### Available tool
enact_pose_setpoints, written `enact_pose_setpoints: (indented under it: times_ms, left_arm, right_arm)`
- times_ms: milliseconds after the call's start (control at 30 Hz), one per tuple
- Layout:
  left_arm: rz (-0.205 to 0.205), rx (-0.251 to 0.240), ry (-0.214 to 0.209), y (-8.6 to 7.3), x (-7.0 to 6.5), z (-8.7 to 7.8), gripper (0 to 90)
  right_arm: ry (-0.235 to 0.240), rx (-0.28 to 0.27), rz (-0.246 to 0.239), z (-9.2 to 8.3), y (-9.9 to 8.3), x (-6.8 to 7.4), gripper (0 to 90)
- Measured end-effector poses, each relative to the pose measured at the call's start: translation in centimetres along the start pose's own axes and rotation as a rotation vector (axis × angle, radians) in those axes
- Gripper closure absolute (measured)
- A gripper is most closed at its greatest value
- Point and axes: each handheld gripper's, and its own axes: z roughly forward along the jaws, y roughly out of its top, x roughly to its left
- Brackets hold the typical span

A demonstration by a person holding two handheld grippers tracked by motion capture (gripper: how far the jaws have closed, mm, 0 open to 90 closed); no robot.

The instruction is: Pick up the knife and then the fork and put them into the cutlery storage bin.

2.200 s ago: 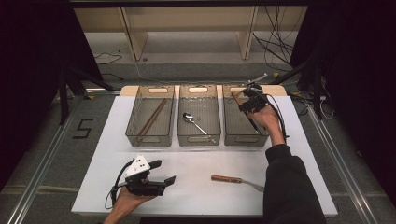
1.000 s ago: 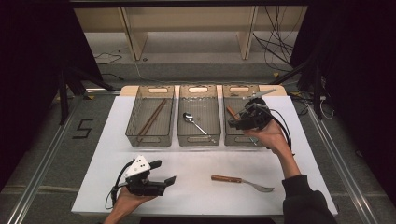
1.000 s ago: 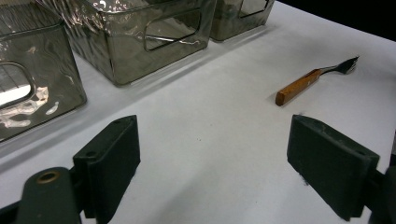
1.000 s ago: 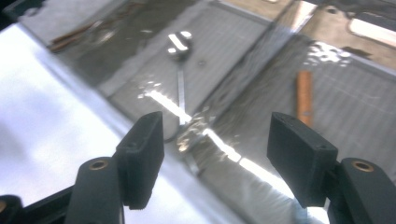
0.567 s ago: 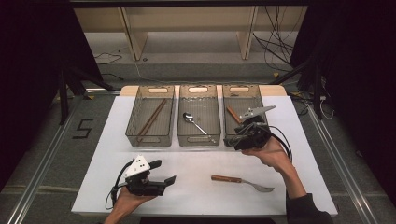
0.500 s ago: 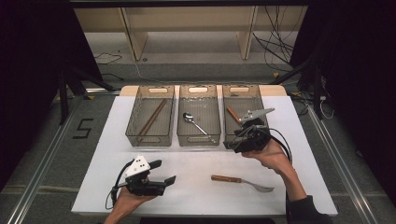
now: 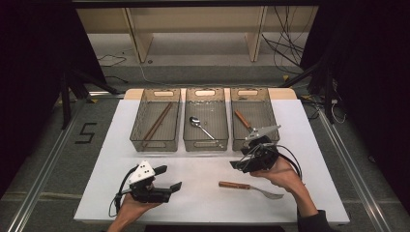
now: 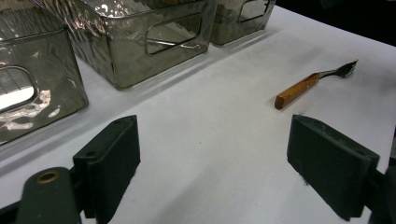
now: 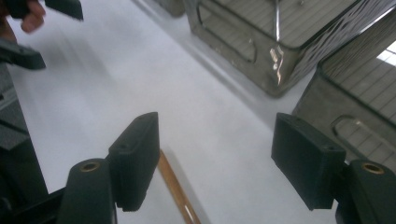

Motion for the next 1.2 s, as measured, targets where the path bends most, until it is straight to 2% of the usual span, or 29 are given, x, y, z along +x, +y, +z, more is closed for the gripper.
enact_pose_setpoints:
  times_ms: [300, 400, 733, 1000, 1200]
  left_arm:
    - [-0.001, 0.003, -0.002, 0.0, 0.0, 0.0, 16.9]
    - [-0.001, 0.002, -0.002, 0.0, 0.0, 0.0, 16.9]
    - [0.002, 0.003, -0.002, 0.0, 0.0, 0.0, 16.9]
    - [0.002, 0.003, -0.002, 0.0, 0.0, 0.0, 16.9]
    - [-0.001, 0.003, -0.003, 0.0, -0.1, 0.1, 16.9]
  right_arm:
    - [0.009, 0.101, -0.034, 1.7, -1.0, 0.6, 33.0]
    - [0.025, 0.134, -0.052, 2.0, -1.5, 0.9, 33.0]
    - [0.036, 0.237, -0.1, 2.8, -2.5, 1.5, 36.7]
    - [0.016, 0.311, -0.117, 3.5, -3.2, 1.7, 40.2]
    - [0.003, 0.351, -0.13, 3.7, -3.4, 1.7, 46.1]
